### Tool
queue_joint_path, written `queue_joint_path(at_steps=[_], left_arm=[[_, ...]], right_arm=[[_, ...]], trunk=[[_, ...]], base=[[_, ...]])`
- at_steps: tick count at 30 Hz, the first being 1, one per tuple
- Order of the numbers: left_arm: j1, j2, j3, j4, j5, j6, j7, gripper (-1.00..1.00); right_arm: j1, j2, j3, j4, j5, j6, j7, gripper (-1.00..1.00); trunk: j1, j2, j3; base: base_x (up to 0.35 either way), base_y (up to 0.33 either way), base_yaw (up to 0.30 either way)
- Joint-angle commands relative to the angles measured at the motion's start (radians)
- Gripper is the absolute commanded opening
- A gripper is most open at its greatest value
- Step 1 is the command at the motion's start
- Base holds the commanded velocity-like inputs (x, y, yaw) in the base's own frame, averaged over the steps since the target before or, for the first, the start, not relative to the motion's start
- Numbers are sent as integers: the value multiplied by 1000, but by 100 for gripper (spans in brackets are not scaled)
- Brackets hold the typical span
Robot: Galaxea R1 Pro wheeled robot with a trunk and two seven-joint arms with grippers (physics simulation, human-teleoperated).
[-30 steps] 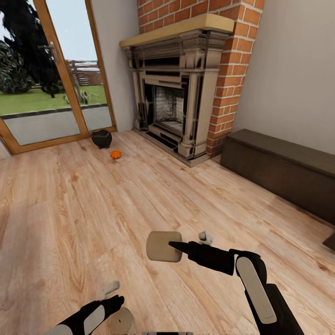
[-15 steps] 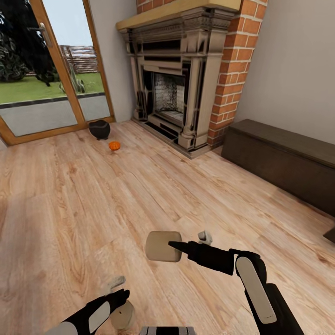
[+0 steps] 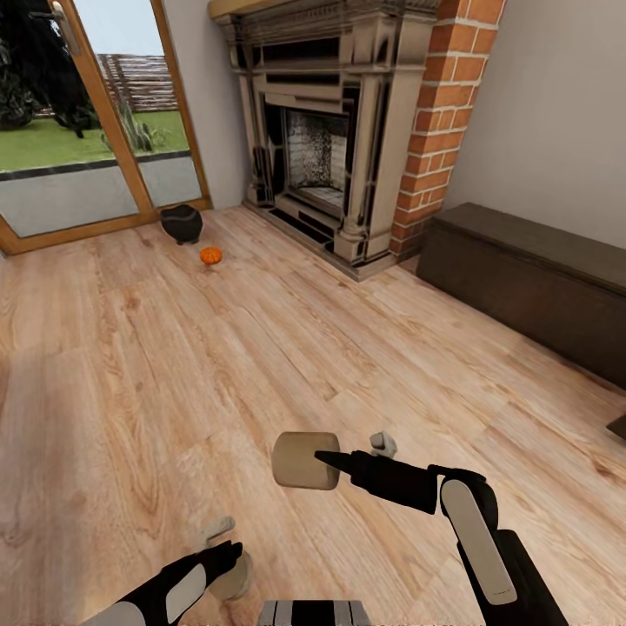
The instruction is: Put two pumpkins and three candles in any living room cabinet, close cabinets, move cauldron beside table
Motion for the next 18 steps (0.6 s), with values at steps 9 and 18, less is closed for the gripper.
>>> queue_joint_path(at_steps=[9,18], left_arm=[[0,-2,-10,-5,9,4,4,100],[0,-2,-21,-8,10,4,3,100]], right_arm=[[-1,1,-1,0,7,4,9,-100],[-1,1,-3,0,8,4,7,-100]], trunk=[[4,-2,-36],[5,-3,-47]], base=[[0,0,0],[0,0,0]])
